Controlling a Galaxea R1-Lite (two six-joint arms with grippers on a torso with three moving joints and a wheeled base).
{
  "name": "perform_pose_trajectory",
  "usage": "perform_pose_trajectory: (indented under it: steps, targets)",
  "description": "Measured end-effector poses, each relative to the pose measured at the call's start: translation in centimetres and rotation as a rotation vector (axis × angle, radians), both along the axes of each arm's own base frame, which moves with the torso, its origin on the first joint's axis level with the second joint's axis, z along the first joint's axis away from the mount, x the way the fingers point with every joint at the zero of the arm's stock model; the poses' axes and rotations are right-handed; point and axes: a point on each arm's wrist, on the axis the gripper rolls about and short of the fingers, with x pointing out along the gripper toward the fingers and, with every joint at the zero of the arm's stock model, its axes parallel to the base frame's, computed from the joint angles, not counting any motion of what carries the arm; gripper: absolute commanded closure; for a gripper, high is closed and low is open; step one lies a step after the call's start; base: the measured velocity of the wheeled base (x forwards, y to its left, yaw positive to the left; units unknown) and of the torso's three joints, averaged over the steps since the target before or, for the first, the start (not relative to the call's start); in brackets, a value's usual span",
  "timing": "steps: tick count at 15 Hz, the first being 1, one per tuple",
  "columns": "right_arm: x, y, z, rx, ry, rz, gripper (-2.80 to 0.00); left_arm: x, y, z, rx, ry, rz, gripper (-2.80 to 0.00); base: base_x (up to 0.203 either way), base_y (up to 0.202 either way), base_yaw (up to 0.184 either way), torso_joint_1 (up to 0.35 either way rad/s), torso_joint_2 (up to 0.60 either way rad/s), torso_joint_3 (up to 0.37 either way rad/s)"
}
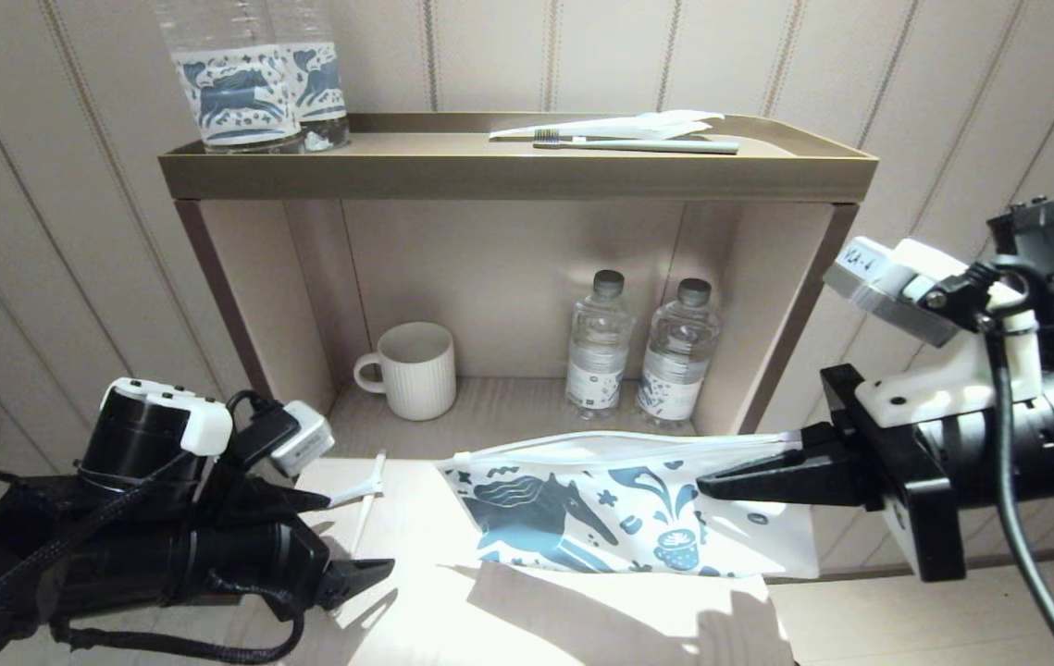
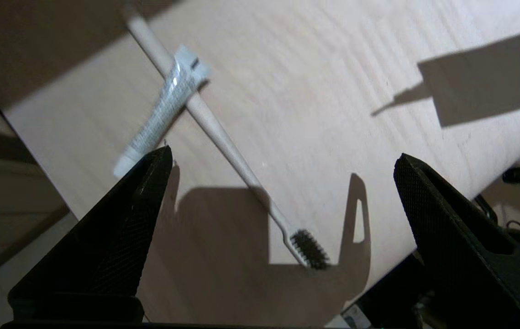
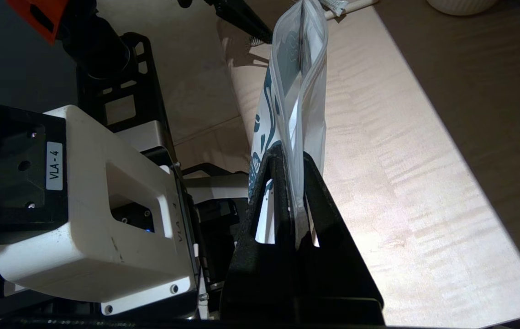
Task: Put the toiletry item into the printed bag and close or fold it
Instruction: Pick up a toothbrush
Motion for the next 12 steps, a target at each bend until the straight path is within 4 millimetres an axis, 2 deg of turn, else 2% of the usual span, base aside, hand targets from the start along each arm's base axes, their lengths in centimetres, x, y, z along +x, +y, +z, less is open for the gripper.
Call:
perform_pose_trajectory:
  steps: [3, 12]
  targets:
    - [0.1, 0.1, -0.2, -0.004, 0.007, 0.0, 0.0, 1.0, -0.4, 0.2, 0.007, -0.024, -0.013, -2.8, 0.0, 0.0, 0.0, 0.0, 0.0, 0.0]
    - [0.2, 0.2, -0.1, 0.001, 0.023, -0.006, 0.0, 6.0, 1.2, -2.2, 0.078, -0.077, -0.014, -2.8, 0.0, 0.0, 0.0, 0.0, 0.0, 0.0]
